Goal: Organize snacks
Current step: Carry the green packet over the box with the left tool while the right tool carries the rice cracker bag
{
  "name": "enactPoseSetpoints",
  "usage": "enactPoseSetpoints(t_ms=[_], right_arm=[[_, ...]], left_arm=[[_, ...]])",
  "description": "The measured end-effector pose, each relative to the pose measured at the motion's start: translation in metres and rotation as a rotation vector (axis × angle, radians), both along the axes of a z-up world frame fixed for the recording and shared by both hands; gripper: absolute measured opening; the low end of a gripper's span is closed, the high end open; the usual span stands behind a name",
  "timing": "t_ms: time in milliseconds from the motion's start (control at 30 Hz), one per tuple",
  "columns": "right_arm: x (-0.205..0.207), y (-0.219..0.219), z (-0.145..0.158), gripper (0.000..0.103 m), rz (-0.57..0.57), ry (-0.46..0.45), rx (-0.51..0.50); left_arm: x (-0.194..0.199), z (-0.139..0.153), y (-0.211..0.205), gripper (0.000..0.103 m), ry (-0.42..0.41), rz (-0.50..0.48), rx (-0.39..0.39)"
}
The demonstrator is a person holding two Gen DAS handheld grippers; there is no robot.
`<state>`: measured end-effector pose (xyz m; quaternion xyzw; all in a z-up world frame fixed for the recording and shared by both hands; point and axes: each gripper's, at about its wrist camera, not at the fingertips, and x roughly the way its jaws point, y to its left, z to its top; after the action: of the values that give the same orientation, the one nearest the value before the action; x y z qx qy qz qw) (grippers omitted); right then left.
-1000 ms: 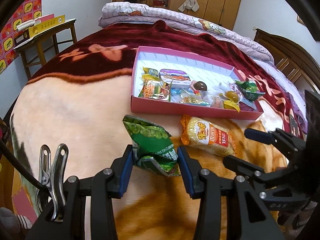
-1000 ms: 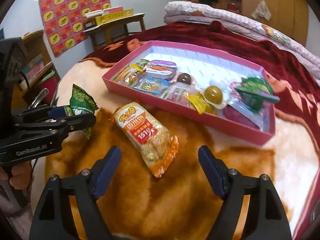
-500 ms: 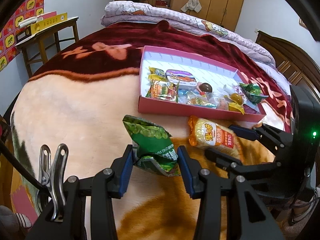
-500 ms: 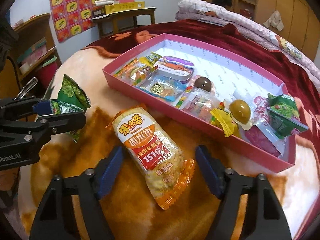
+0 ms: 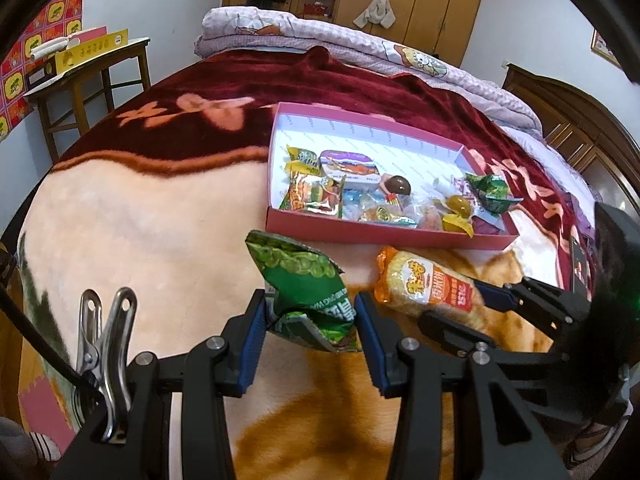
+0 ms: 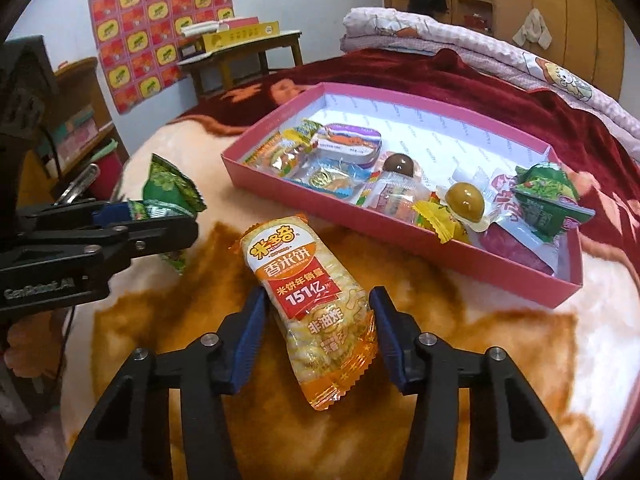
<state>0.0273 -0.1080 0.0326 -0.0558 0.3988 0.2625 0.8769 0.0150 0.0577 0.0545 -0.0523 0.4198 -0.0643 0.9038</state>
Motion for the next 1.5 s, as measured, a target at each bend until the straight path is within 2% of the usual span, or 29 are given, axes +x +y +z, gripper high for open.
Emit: enactPoseSetpoints(t_ms=[367, 767, 1067, 1500], right_arm=[[-0.006, -0.015, 0.027, 0.048, -0.048, -0.048, 0.069], [0.006, -0.028, 0.044, 0.048, -0.121, -0.088, 0.082], [0.02, -0.031, 0.051, 0.048, -0.19, -0.097, 0.077], [0.046, -0.037, 0.052, 0.048, -0.239, -0.096, 0.095]], left_arm=[[0.004, 0.013, -0.009, 0.046, -0.024, -0.035, 0.002], [0.025, 0.026, -0.03, 0.046, -0.062, -0.086, 0.02], [0.044, 0.035, -0.043, 0.046, -0.081, -0.125, 0.011], [0.08, 0.031, -0.056, 0.046, -0.097, -0.132, 0.023]])
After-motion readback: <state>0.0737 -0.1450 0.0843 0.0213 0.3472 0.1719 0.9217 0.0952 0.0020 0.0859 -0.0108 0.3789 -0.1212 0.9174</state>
